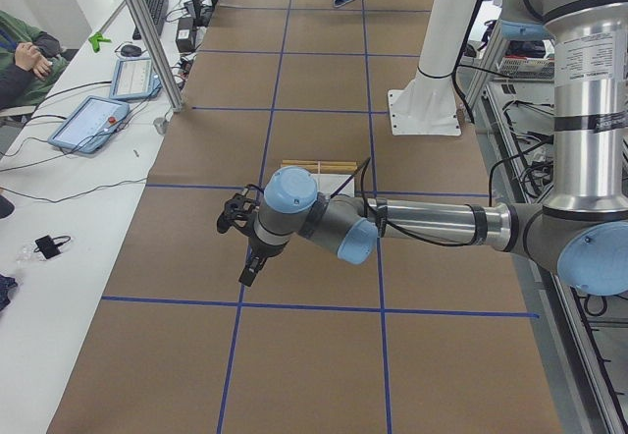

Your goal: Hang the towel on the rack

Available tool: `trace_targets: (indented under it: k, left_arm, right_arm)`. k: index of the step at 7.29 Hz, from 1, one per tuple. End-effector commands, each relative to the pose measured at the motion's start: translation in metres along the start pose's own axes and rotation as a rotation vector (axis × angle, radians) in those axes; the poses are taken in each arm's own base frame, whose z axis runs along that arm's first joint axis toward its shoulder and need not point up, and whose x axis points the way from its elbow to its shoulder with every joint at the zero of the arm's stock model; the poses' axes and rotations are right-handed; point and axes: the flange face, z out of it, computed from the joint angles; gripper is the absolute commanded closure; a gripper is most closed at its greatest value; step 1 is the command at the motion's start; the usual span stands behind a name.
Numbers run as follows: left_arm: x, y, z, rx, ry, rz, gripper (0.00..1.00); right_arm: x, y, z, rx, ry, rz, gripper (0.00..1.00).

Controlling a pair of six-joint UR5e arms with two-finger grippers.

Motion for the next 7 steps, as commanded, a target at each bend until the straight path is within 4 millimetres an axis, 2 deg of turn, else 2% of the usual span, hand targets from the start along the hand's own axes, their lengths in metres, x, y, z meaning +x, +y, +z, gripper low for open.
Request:
trace_targets:
  k: [1,2,3,7]
  left_arm:
    - [0.0,0.001,0.0,0.003,0.0,0.002,0.01]
    - [0.001,0.001,-0.001,0.005,0.0,0.004,0.01]
    - [0.0,0.003,0.0,0.003,0.0,0.002,0.01]
    - [-0.001,0.009,0.001,-0.003,0.0,-0.003,0.01]
  right_arm:
    - [0.012,0.021,0.038,-0.027,0.059,-0.042,0.0]
    - [0.012,0.018,0.04,-0.014,0.056,-0.045,0.0]
    - [0.013,0.021,0.052,-0.034,0.054,-0.057,0.0]
    - [-0.002,0.016,0.07,-0.053,0.07,-0.128,0.0]
